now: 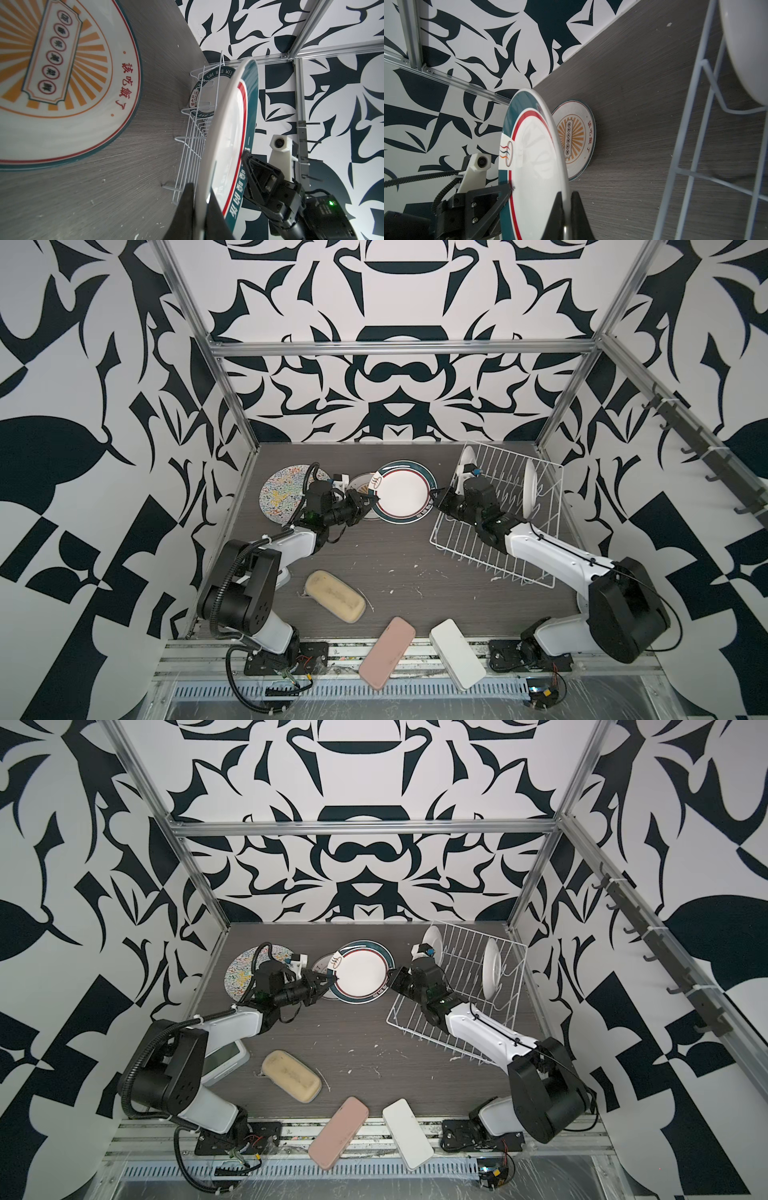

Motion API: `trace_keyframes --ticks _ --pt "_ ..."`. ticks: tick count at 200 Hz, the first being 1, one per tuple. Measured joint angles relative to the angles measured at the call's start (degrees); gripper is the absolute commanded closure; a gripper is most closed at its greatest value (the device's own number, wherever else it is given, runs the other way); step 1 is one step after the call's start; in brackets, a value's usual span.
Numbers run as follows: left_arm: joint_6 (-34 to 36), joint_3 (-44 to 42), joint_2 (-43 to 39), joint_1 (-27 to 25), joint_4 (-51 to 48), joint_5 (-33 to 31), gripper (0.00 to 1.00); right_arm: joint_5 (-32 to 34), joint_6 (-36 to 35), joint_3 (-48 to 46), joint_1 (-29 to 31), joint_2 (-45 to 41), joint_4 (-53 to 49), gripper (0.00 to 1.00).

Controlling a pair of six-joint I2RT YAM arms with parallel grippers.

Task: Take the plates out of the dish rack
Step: 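Close the left gripper on the green-rimmed plate's rim beside the right gripper, then open and withdraw the right gripper while the left gripper holds the plate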

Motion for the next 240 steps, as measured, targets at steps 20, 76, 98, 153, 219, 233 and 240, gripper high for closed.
trace_keyframes --ticks 20,76,98,153,219,233,240 --pt "0.5 0.0 0.1 0.0 -0.1 -0.2 0.97 -0.1 -0.2 0.5 0.0 0.0 -0.4 1.0" --pt "0.6 -0.1 0.1 0.0 -0.6 -0.4 1.0 -0.1 -0.6 0.5 0.0 0.0 -0.9 0.78" --pt "0.5 -0.1 0.1 0.0 -1.5 -0.7 1.0 -0.2 -1.0 0.8 0.0 0.0 -1.1 0.53" --pt "0.8 -0.3 0.1 0.0 -3.0 -2.0 1.0 -0.5 -1.8 1.8 0.0 0.0 -2.0 0.33" --pt "3.1 -0.2 0.1 0.3 -6.7 -3.7 1.0 -0.5 -3.5 2.4 -0.4 0.0 -4.3 0.32" --pt "3.8 0.1 0.1 0.6 -7.5 -3.7 1.0 -0.5 -3.8 2.4 -0.5 0.0 -4.4 0.32" --pt "4.0 0.3 0.1 0.7 -7.8 -3.8 1.0 -0.5 -3.9 2.4 -0.7 0.0 -4.4 0.31"
